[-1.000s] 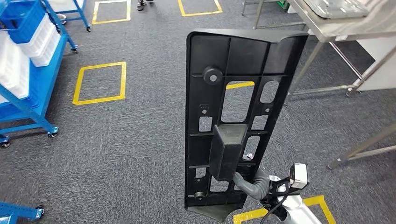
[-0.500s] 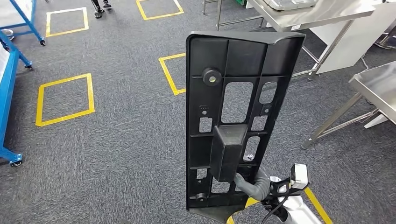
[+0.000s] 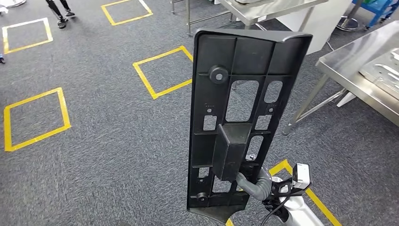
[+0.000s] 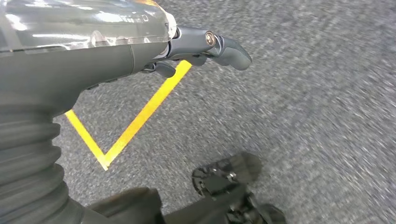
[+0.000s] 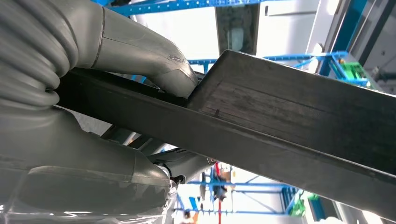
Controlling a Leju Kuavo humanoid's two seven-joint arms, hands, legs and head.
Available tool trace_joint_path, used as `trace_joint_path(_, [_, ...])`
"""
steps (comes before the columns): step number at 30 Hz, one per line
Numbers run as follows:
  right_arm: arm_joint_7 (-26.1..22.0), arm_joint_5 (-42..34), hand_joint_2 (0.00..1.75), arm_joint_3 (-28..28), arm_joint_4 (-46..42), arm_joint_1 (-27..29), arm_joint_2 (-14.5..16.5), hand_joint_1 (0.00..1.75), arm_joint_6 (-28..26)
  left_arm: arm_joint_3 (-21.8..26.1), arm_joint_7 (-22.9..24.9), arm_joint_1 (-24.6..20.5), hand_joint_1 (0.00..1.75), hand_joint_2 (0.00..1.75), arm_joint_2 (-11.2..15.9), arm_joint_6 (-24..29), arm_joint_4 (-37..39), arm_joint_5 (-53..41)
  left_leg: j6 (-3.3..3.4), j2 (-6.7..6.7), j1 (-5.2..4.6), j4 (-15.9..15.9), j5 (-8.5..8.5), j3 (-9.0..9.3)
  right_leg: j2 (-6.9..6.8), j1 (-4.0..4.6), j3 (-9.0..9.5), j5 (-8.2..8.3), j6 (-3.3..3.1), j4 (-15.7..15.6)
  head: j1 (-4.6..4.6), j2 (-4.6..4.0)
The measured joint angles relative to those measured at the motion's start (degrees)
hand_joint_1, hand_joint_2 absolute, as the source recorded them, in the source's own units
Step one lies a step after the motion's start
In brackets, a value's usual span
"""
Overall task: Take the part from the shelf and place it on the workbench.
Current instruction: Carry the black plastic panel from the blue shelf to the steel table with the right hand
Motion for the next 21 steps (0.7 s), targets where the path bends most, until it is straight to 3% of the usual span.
trace_joint_path(2, [-0.1, -0.1, 1.75, 0.0, 0.2, -0.3, 0.0, 1.75, 0.0, 0.0, -0.2, -0.2, 0.0, 1.75, 0.0, -0.2, 0.0, -0.1, -0.65, -1.85, 0.22, 2.4, -1.75, -0.76, 1.28, -0.33, 0.22, 0.21, -0.59, -0.4, 0.0, 0.0])
trace_joint_path(4, [-0.1, -0.2, 1.75, 0.0, 0.5, -0.8, 0.0, 1.75, 0.1, 0.0, -0.1, -0.2, 0.0, 1.75, 0.1, -0.3, 0.0, -0.2, -1.09, -4.76, 0.38, 9.4, -5.43, -3.99, 2.52, -0.49, 0.33, 0.28, -1.02, -0.5, 0.0, 0.0])
trace_joint_path(6, [-0.1, -0.2, 1.75, 0.0, 0.8, -0.9, 0.0, 1.75, 0.1, 0.0, 0.1, 0.0, 0.0, 1.75, 0.1, -0.4, 0.0, -0.3, -1.26, -5.61, 0.4, 16.5, -7.87, -7.7, 3.99, -0.46, 0.31, 0.26, -1.17, -0.4, 0.0, 0.0])
trace_joint_path(7, [-0.1, -0.2, 1.75, 0.0, 0.9, -0.9, 0.0, 1.75, 0.1, 0.0, 0.1, 0.1, 0.0, 1.75, 0.1, -0.4, 0.0, -0.3, -1.25, -5.7, 0.41, 17.3, -7.38, -8.38, 4.82, -0.45, 0.33, 0.23, -1.16, -0.3, 0.0, 0.0])
trace_joint_path(8, [-0.1, -0.2, 1.75, 0.0, 1.0, -0.8, 0.0, 1.75, 0.1, 0.0, 0.2, 0.1, 0.0, 1.75, 0.2, -0.4, 0.0, -0.4, -1.19, -5.85, 0.43, 15.7, -5.73, -7.92, 5.66, -0.47, 0.4, 0.19, -1.11, -0.2, 0.0, 0.0])
trace_joint_path(9, [-0.1, -0.2, 1.75, 0.0, 1.0, -0.8, 0.0, 1.75, 0.2, 0.0, 0.3, 0.1, 0.0, 1.75, 0.2, -0.4, 0.0, -0.4, -1.09, -6.35, 0.5, 12.1, -3.32, -6.48, 6.47, -0.5, 0.5, 0.12, -1.0, -0.1, 0.0, 0.0])
trace_joint_path(11, [-0.1, -0.1, 1.75, 0.0, 1.1, -0.9, 0.0, 1.75, 0.2, 0.0, 0.5, 0.0, 0.0, 1.75, 0.3, -0.4, 0.0, -0.4, -0.78, -9.69, 0.85, 4.2, 0.35, -3.2, 7.96, -0.56, 0.42, -0.05, -0.61, 0.2, 0.0, 0.0])
trace_joint_path(13, [-0.1, 0.0, 1.75, 0.0, 0.9, -1.0, 0.0, 1.75, 0.2, 0.0, 0.6, 0.0, 0.0, 1.75, 0.4, -0.4, 0.0, -0.5, -0.33, -11.94, 0.96, 0.9, 1.18, -1.91, 9.34, -0.82, -0.08, 0.03, 0.1, 0.3, -0.01, 0.0])
trace_joint_path(15, [0.1, 0.0, 1.75, -0.2, 0.5, -0.9, 0.0, 1.75, 0.2, 0.0, 0.4, -0.2, 0.0, 1.75, 0.3, -0.4, -0.1, -0.4, 0.34, -10.77, 0.89, 0.5, 1.35, -1.8, 10.6, -1.1, -0.49, 0.25, 0.92, 0.2, -0.01, 0.0])
trace_joint_path(16, [0.2, 0.0, 1.75, -0.3, 0.2, -0.9, 0.1, 1.75, 0.3, 0.0, 0.2, -0.4, 0.0, 1.75, 0.3, -0.4, -0.1, -0.3, 0.75, -10.07, 0.94, 0.2, 1.52, -1.65, 10.11, -1.04, -0.73, 0.01, 1.17, 0.6, 0.0, 0.0])
trace_joint_path(17, [0.3, 0.0, 1.75, -0.5, 0.0, -0.9, 0.2, 1.75, 0.3, 0.0, 0.0, -0.6, 0.0, 1.75, 0.2, -0.4, -0.1, -0.1, 1.11, -9.31, 1.03, -0.2, 1.7, -1.47, 8.86, -0.92, -1.37, -0.79, 1.33, 1.9, 0.01, 0.0])
trace_joint_path(19, [0.6, -0.1, 1.75, -0.7, -0.2, -1.0, 0.5, 1.75, 0.4, 0.0, -0.2, -0.8, 0.0, 1.75, 0.1, -0.4, -0.2, 0.4, 1.61, -7.69, 0.98, -0.6, 1.8, -1.23, 5.33, -0.81, -4.34, -3.94, 1.53, 8.0, 0.01, 0.0])
trace_joint_path(21, [0.8, -0.1, 1.75, -0.7, -0.1, -0.9, 0.6, 1.75, 0.5, 0.0, -0.3, -0.7, 0.0, 1.75, 0.0, -0.4, -0.2, 0.6, 1.77, -6.05, 0.79, -0.6, 1.63, -1.21, 3.85, -1.05, -7.99, -6.67, 1.83, 15.3, 0.0, 0.0])
